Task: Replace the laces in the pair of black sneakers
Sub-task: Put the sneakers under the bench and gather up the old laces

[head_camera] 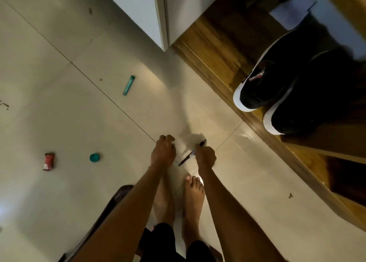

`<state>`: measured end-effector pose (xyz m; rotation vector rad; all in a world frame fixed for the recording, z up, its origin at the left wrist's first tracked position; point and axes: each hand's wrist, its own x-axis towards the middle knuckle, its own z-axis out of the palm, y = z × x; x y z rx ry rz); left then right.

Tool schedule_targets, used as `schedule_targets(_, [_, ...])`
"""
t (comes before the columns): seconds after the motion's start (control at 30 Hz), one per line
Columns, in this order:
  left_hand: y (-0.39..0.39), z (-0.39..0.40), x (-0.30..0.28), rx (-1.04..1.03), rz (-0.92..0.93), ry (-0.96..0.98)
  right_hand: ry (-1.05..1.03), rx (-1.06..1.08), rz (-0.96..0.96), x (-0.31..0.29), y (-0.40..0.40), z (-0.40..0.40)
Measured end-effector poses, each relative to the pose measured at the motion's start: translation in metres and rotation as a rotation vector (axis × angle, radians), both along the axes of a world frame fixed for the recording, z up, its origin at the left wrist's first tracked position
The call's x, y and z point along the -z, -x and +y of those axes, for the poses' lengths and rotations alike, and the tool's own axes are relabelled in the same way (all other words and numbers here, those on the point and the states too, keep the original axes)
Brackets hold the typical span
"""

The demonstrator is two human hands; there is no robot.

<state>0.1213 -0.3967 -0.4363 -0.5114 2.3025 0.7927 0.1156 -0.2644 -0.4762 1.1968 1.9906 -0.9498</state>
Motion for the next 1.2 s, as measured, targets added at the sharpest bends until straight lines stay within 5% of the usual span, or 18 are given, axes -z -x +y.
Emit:
schedule_targets(0.13, [0.023, -0.020, -0.022, -0.091, 0.043, 0.045, 0.295, 0.183, 0.219, -0.041, 0.038, -0.039])
schedule_targets(0.43, [0.114, -0.091, -0.011, -0.397, 0.276, 0.294, 0.413, -0.089, 0.350, -0.046, 0.133, -0.142])
schedule_targets(0.83, [0.152, -0.149, 0.064, -0.218, 0.173, 0.463, 0.467, -0.076, 0.411, 0.007, 0.151, -0.150])
schedule_targets(1.0, [0.138, -0.117, 0.027, -0.508, 0.240, 0.128, 0.434, -0.084, 0.363, -0.019, 0.144, -0.132])
schedule_targets(1.2, [0.121, -0.049, -0.105, -0.798, 0.247, -0.266, 0.396, -0.041, 0.338, -0.149, 0.135, -0.096])
